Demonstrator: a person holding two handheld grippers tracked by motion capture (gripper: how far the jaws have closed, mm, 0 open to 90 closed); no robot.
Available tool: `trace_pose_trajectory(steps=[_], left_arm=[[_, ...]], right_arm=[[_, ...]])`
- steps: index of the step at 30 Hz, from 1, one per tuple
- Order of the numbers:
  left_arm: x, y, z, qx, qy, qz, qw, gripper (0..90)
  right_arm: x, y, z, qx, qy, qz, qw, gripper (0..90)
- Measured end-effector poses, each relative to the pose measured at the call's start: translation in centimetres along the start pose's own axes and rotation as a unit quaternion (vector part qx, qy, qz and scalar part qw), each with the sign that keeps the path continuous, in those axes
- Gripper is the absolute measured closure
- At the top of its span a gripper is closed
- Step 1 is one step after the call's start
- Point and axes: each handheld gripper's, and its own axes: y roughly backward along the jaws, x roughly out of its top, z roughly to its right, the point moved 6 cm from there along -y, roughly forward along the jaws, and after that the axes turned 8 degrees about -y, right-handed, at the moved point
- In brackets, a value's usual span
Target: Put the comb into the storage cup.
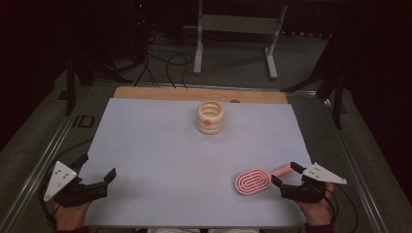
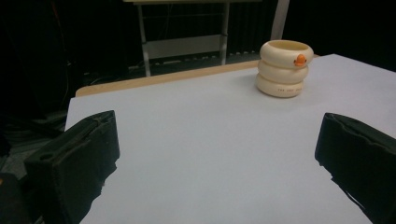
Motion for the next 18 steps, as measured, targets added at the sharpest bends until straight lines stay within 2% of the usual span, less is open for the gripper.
trace_pose_trajectory(steps=[8,13,14,18], left_arm=[[-0.05,-0.02,0.0,-0.001,0.003,-0.002,1.0,0.4],[-0.09,-0.07,0.09,-0.001,0.001,-0.004,1.0,0.5],[-0.13,-0.14,0.14,-0.001,-0.002,-0.006,1.0,0.5],[-0.23,-0.2,0.13,0.0,-0.002,-0.008,1.0,0.5]], right_arm=[[-0.1,-0.02,-0.33,0.005,0.019,-0.012,0.9997,17.4],[-0.1,-0.03,-0.58,0.009,0.022,-0.014,0.9996,22.4],[-0.11,-0.03,-0.58,0.009,0.022,-0.015,0.9996,24.2],[-0.26,0.05,-0.65,0.015,0.028,-0.024,0.9992,40.8]])
